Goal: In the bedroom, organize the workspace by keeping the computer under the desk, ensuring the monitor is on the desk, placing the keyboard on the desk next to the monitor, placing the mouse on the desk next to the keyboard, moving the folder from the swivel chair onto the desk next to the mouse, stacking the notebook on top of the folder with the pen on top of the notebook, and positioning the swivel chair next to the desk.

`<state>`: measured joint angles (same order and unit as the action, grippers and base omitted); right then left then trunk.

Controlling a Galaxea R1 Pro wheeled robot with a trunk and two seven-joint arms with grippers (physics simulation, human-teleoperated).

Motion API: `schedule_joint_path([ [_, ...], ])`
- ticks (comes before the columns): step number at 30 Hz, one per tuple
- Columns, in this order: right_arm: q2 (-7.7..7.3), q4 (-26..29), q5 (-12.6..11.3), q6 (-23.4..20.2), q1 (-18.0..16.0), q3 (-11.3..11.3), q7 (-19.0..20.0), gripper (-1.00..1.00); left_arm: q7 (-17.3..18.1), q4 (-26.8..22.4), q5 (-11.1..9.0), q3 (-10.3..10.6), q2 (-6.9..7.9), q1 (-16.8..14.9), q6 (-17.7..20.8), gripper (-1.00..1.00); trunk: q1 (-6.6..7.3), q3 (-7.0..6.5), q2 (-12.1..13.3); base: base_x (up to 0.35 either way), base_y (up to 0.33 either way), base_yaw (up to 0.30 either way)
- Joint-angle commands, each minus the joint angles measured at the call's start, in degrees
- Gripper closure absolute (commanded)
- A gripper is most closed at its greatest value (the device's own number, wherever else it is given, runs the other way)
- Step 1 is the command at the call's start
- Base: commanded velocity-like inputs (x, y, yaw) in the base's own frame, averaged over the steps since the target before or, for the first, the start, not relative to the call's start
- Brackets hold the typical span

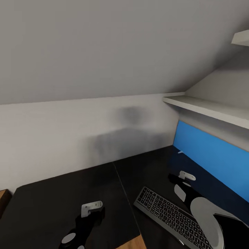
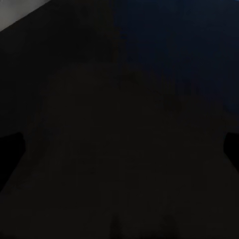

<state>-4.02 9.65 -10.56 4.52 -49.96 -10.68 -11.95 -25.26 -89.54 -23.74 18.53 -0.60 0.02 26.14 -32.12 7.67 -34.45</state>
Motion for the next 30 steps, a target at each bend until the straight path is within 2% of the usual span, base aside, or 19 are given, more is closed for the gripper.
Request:
schedule_joint_path([
  [1, -0.01, -0.1, -0.6, 0.3, -0.1, 0.1, 0.0, -1.00, -0.5, -0.1, -0.6, 0.1, 0.01, 0.0, 0.1, -1.00, -0.25, 0.27, -0.5, 0.000, 0.000, 0.000],
  [24, 0.06, -0.2, -0.6, 0.4, -0.1, 0.0, 0.1, -1.00, -0.5, -0.3, -0.6, 0.0, 0.07, 0.0, 0.2, -1.00, -5.30, 4.40, -9.7, 0.000, 0.000, 0.000],
  [30, 0.06, -0.4, -0.6, -0.7, -0.1, 0.2, 0.1, -1.00, -0.5, -0.3, -0.6, 0.0, 0.07, 0.0, 0.3, -1.00, -6.62, 5.48, -12.1, 0.000, 0.000, 0.000],
])
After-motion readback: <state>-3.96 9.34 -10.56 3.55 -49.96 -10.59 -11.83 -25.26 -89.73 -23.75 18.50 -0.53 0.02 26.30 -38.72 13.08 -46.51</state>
